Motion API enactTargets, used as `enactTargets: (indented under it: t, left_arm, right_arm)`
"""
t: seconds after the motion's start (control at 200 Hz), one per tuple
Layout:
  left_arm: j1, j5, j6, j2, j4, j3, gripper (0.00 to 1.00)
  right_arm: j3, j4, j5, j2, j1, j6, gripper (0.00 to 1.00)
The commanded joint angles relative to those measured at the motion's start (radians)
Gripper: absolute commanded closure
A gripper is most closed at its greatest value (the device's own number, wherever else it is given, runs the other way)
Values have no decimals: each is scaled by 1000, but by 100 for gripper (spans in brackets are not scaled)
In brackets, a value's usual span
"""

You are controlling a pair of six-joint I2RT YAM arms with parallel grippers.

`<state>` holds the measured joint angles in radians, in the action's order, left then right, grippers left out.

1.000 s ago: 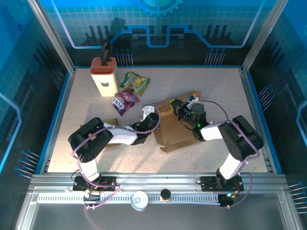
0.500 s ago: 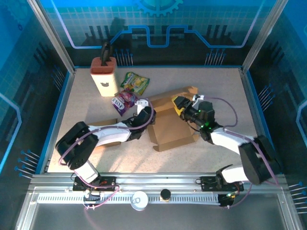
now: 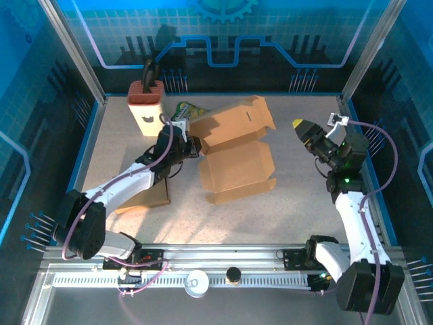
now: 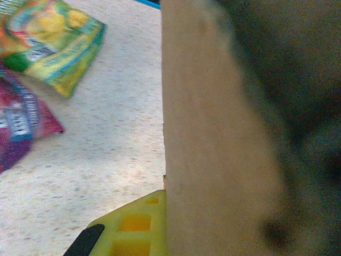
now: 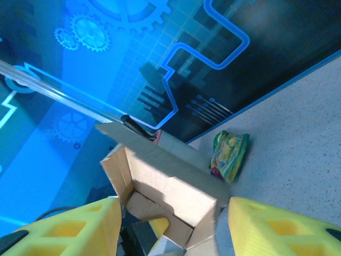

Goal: Fold the paper box

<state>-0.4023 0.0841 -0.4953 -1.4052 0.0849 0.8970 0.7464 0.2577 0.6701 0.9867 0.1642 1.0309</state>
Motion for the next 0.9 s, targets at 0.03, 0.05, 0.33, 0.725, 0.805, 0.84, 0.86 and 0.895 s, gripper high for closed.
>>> enactTargets:
  t: [0.03,0.05,0.33,0.725,0.805,0.84,0.86,0.895]
  left_arm:
    - [57,397,-41,-6,16,51,100]
    - [64,425,-57,-15,29,51,100]
    - [97,488,-188,-43,142,5,100]
    - [97,479,-213,-25,163,-24,100]
    - [97,477,-215,-21,161,-27,100]
    - [97,475,-215,-21,161,-27,100]
    - [97,476,-215,-21,161,-27,100]
    - [97,477,-215,-21,162,-25,100]
  right_arm:
    - [80,145,250,105,11,24,46]
    - [86,167,263,117,5,31,46]
    - [20,63,179,16,-70,-12,44]
    - [-66,107,17,-41,-233,50,38]
    - [-36,63,-24,-35,-281,18,37]
    - [-28,57,-39,-29,-301,11,37]
    - [-26,57,-45,-25,-310,10,37]
    - [-22,54,-58,-18,-323,9,37]
